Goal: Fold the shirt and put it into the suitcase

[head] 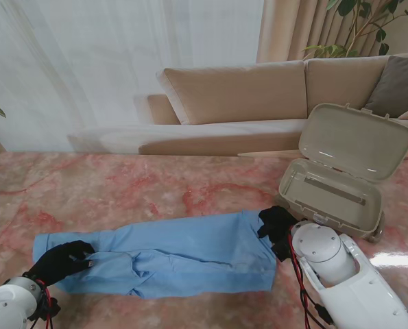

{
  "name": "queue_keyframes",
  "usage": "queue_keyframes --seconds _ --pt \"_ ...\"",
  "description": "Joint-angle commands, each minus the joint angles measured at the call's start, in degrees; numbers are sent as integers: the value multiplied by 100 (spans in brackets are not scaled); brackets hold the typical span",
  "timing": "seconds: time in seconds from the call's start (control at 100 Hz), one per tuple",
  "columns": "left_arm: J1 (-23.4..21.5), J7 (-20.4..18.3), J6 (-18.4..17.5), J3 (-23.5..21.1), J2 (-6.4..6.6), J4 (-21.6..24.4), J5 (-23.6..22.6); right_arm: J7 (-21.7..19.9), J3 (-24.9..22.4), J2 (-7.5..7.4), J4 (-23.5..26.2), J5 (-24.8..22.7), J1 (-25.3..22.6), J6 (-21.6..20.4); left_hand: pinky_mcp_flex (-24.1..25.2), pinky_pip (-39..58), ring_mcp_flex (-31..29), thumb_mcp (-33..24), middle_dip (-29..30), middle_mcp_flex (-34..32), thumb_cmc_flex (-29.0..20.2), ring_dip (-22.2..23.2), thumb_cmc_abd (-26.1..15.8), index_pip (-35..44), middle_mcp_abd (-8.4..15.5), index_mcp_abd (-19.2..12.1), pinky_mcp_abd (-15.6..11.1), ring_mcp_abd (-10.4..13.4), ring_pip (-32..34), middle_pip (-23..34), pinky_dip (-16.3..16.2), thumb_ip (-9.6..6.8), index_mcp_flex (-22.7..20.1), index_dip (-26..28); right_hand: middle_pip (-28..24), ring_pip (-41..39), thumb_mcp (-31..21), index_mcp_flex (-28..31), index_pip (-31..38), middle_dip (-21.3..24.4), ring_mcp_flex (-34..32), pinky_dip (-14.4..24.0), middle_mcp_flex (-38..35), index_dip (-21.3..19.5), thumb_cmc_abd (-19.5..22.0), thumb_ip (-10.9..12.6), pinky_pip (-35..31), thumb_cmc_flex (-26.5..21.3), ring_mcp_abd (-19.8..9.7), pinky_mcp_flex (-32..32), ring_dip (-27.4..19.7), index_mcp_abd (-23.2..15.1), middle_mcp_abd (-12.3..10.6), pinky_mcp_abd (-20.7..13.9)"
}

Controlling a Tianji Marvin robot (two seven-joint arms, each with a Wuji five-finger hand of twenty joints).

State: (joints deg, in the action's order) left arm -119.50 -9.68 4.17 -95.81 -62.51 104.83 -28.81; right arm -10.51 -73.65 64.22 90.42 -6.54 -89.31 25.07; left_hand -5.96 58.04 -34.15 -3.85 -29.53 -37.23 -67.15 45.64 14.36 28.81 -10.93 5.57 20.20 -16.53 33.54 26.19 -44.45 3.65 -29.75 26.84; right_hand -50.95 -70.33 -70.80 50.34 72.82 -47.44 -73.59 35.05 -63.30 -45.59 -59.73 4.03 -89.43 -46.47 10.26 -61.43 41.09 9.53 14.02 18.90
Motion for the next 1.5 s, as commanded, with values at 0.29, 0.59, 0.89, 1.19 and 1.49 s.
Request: queue_keyframes --seconds 0.29,0.59,0.89,1.19,1.49 --pt "-258 343 -97 -140 -103 234 27 271 -177 216 276 877 -120 173 -8 20 78 42 1 7 -143 -95 -60 83 16 78 146 -157 -173 -4 -3 -117 -89 -54 -411 -616 -412 205 280 -190 -151 304 -346 -205 -283 444 -808 -217 -398 -343 347 158 193 -3" --pt "-428 522 -176 -303 -145 408 -73 684 -163 346 555 1214 -184 63 -19 28 67 56 4 -8 -127 -98 -64 73 14 72 144 -151 -174 -13 5 -115 -101 -54 -435 -671 -427 223 280 -207 -149 324 -376 -223 -282 455 -863 -217 -420 -354 377 178 167 -21" --pt "-600 658 -121 -474 -181 465 -192 968 -103 444 860 1623 -229 -47 -14 21 67 62 6 -6 -131 -99 -73 53 7 70 148 -160 -178 -26 14 -120 -99 -57 -455 -681 -425 222 281 -225 -151 335 -372 -235 -252 450 -890 -210 -465 -361 389 205 153 -84" --pt "-638 509 -15 -467 -139 233 -370 802 17 381 850 1412 -203 -74 -12 20 63 62 7 -5 -143 -100 -72 46 11 63 150 -163 -181 -32 17 -124 -97 -47 -464 -697 -431 228 286 -219 -149 351 -380 -232 -275 476 -910 -213 -460 -361 407 214 158 -105" --pt "-491 317 20 -290 -86 -15 -333 817 93 396 815 1438 -161 -15 1 26 85 62 8 3 -134 -99 -98 24 11 62 155 -162 -184 -35 10 -128 -71 -52 -449 -699 -447 242 276 -200 -148 343 -385 -220 -336 498 -894 -239 -394 -357 408 244 202 -8"
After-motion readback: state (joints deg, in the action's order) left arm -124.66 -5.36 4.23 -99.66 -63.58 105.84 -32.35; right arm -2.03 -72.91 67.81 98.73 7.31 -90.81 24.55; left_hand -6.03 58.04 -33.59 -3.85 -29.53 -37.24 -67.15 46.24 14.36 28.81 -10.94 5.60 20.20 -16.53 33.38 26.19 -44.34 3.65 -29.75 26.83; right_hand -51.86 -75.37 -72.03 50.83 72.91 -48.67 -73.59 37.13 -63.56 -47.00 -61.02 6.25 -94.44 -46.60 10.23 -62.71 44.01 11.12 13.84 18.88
